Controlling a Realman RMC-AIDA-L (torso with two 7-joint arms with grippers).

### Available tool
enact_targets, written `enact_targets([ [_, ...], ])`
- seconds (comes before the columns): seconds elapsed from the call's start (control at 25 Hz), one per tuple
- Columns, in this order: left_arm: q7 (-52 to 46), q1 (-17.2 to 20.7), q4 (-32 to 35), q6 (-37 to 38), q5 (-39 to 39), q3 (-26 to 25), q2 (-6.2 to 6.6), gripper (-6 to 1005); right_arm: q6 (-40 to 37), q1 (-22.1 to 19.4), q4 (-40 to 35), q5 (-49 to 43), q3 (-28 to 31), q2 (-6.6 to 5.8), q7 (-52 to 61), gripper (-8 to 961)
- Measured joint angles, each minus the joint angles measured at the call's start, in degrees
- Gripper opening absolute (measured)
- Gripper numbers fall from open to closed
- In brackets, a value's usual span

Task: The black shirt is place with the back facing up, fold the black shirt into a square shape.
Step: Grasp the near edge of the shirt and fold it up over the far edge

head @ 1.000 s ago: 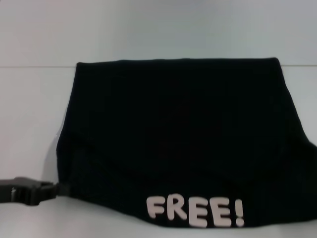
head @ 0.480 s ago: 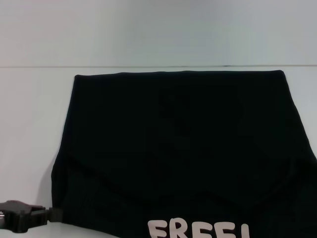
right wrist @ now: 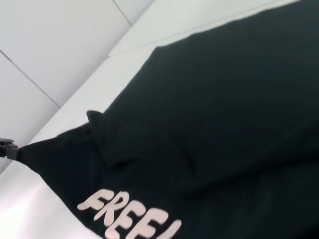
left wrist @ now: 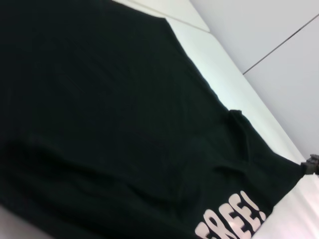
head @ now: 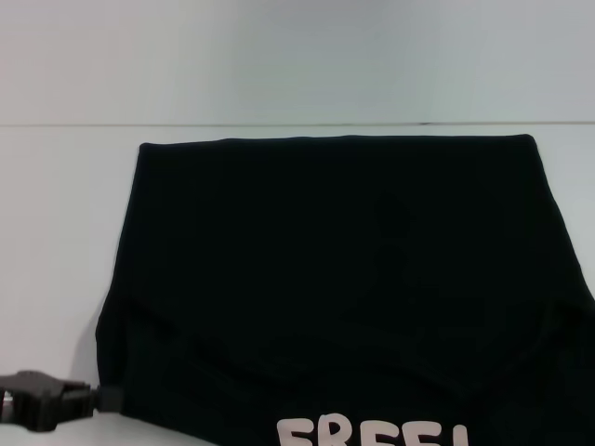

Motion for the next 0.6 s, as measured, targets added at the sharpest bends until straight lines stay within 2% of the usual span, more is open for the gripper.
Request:
enact_targets([
  [0.08, -0.01, -0.99, -0.29, -0.54, -0.08, -0.01, 0.30, 0, 0.09, 1.51, 0.05, 0.30, 0.86, -0.45, -0.33, 3],
  [0.2, -0.01, -4.32, -2.63, -3.38, -0.11, 0.03, 1.53, 0, 1.61, 4.41, 0.79, 0.24, 1.65, -1.30, -0.24, 3],
  [0.4, -0.59, -11.63, -10.27, -11.51, 0.25, 0.65, 4.39, -1, 8.34, 10.50, 4.76, 0.12, 1.65, -4.16, 2.93, 3],
  [0.48, -0.71, -13.67, -11.80, -14.10, 0.30, 0.73, 5.00, -1, 10.07, 12.73, 6.13, 0.11, 1.44, -5.19, 3.89, 4],
  [0.6, -1.05, -15.79, -12.44, -18.40, 0.09, 0.75, 5.48, 0, 12.88, 15.70, 6.48, 0.09, 0.70, -5.69, 6.03, 4],
])
